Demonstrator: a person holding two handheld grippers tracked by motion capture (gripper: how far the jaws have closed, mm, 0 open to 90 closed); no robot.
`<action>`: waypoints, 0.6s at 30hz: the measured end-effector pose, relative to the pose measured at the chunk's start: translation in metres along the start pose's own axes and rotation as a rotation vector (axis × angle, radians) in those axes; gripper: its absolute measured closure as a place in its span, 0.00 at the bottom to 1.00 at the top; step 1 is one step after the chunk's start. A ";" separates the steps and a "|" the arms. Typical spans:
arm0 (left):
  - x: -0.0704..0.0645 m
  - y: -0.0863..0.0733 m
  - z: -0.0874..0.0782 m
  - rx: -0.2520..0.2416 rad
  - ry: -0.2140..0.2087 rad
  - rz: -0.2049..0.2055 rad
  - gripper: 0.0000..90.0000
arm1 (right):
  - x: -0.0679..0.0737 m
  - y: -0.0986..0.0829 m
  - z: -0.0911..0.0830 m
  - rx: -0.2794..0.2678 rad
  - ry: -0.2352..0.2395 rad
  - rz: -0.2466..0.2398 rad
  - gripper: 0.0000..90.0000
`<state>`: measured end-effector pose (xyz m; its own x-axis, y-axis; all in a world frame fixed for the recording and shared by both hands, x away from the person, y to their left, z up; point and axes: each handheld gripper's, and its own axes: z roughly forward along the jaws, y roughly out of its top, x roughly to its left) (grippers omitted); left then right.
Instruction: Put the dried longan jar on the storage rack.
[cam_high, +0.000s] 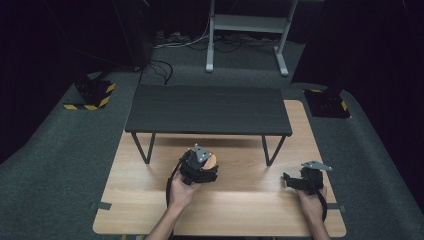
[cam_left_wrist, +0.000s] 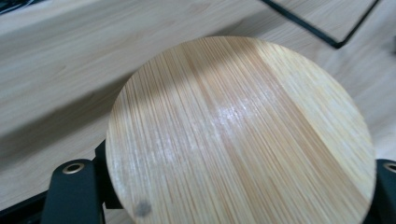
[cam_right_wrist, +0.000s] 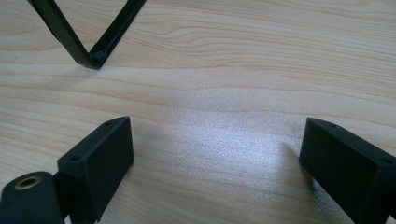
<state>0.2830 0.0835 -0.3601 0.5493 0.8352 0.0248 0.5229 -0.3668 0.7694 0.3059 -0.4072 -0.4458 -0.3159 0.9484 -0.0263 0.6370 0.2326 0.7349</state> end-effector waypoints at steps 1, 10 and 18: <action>-0.001 0.004 -0.006 -0.003 -0.007 0.009 0.28 | 0.000 0.000 0.000 0.000 0.000 0.000 0.10; -0.003 0.036 -0.044 -0.025 -0.076 0.058 0.28 | 0.000 0.000 0.000 0.000 -0.001 0.000 0.10; 0.004 0.062 -0.064 -0.045 -0.099 0.069 0.28 | 0.000 0.000 0.000 0.000 0.000 0.000 0.11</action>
<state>0.2755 0.0902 -0.2715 0.6462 0.7630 0.0173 0.4527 -0.4015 0.7961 0.3059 -0.4073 -0.4458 -0.3161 0.9484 -0.0263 0.6367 0.2326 0.7352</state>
